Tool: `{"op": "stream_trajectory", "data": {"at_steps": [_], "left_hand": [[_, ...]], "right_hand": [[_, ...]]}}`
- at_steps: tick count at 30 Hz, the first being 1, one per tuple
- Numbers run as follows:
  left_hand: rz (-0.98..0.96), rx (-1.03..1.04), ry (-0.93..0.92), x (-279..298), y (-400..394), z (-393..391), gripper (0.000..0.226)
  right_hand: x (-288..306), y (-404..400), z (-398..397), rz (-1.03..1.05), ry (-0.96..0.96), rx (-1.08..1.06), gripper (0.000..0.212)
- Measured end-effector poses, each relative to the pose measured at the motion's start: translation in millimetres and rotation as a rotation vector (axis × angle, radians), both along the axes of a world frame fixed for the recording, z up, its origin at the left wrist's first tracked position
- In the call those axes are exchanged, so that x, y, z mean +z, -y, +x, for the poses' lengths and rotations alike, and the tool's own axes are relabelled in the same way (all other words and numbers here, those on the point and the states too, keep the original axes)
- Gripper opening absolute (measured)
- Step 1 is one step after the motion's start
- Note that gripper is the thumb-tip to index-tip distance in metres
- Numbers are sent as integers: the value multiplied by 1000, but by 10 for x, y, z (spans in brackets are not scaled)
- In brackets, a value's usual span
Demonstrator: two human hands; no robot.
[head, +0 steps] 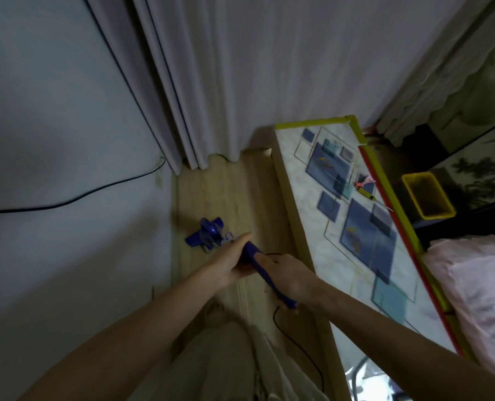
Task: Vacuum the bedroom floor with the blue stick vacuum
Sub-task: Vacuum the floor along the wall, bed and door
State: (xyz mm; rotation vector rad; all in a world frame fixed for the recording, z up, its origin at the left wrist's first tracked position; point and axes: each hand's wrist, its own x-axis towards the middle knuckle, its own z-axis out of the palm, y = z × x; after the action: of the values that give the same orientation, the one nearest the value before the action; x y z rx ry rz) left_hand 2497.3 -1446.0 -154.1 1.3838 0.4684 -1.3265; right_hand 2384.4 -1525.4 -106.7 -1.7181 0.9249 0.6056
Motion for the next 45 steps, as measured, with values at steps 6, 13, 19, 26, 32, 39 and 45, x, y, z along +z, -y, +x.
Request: {"op": "stream_trajectory", "data": {"at_steps": [6,13,19,26,32,39,45], "left_hand": [[-111,19,-132,79,-22,-219,31],[-52,32,2,49,-205,82,47],[45,-60,208,41,71,309,33],[26,-188,244,54,587,831,25],[-4,-317,158,109,866,1271,24],[-15,-412,87,350,1355,1537,30],[-115,-334,-41,481,1893,1766,24]], "right_hand": [[406,-65,-201,32,-24,-92,48],[361,-348,138,118,33,-164,50],[159,-173,386,100,105,-267,52],[109,180,867,67,82,-405,50],[163,422,1242,-2,10,-417,45],[400,975,1501,-130,-113,-301,52],[659,1653,1799,-98,-139,-192,56]]}}
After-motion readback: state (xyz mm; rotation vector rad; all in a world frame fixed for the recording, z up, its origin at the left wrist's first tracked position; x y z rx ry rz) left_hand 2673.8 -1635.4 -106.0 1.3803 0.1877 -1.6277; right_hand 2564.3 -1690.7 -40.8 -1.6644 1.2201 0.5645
